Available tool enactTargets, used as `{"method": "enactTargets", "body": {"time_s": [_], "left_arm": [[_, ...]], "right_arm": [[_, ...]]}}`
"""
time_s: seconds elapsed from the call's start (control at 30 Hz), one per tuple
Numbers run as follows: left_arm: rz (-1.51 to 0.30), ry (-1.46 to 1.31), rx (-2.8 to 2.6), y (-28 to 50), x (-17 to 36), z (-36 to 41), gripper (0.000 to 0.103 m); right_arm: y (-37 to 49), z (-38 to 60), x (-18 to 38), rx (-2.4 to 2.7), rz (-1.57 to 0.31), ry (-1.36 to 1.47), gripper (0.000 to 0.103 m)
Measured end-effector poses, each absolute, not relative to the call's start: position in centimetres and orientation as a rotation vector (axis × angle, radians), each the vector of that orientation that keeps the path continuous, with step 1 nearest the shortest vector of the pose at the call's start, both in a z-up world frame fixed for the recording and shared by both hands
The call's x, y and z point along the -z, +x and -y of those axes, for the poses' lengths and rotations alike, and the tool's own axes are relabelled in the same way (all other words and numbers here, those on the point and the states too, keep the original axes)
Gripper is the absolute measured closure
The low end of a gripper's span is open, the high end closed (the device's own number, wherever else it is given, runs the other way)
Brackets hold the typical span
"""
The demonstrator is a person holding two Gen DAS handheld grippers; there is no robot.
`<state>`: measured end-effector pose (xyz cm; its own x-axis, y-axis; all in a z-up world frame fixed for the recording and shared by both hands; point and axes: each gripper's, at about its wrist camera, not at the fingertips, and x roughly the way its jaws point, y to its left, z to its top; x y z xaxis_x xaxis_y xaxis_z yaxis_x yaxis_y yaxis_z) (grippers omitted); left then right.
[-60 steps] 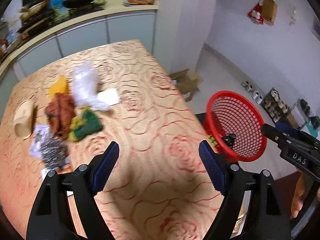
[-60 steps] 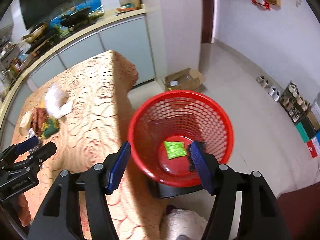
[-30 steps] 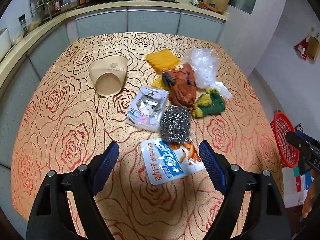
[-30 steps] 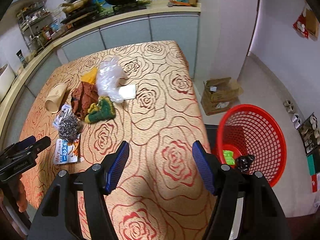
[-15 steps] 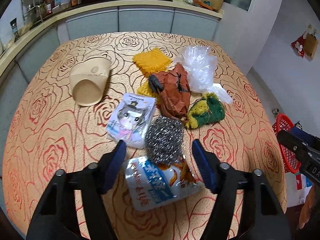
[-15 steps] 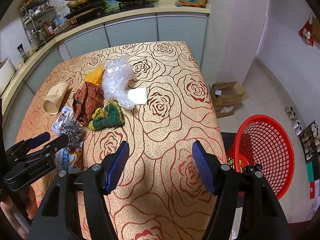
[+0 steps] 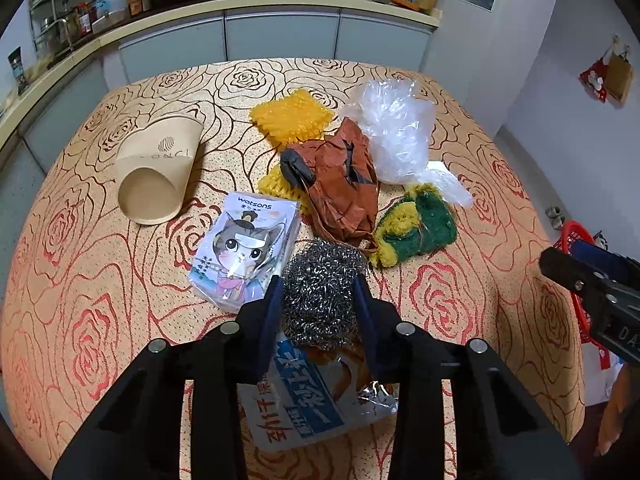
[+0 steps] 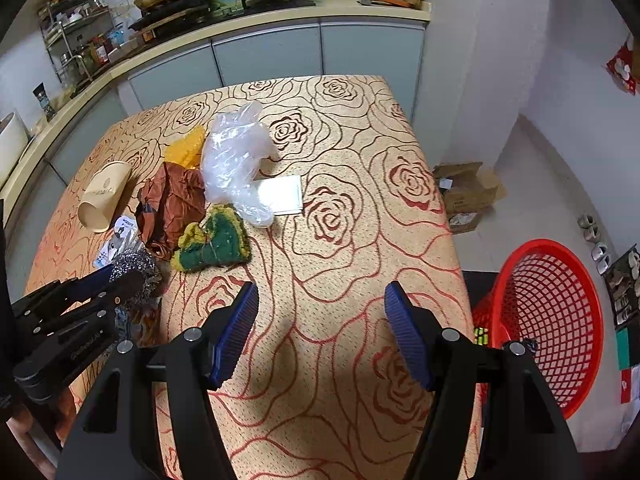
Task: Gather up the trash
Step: 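Grasp the steel wool scrubber with the left tool while the right approaches the sponge, then grasp the green-yellow sponge with the right tool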
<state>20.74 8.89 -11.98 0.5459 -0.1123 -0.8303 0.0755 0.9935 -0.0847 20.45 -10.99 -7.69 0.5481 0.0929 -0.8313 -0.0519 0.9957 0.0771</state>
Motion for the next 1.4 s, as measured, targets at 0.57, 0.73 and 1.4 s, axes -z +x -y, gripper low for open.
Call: {"method": "enactTargets", "body": {"time_s": [0.57, 0.73, 1.4], "left_arm": [[-0.895, -0.054, 0.046, 16.6, 8.7, -12.8, 0.071], [-0.883, -0.062, 0.029, 16.0, 8.3, -13.7, 0.071], [-0.875, -0.073, -0.024, 16.0, 8.7, -15.9, 0.071]], "right_arm": [[22.8, 6.2, 9.4, -0.201, -0.985, 0.045, 0.035], [23.6, 4.2, 10.0, -0.226, -0.981, 0.018, 0.03], [26.3, 0.6, 13.1, -0.25, -0.994, -0.107, 0.033]]}}
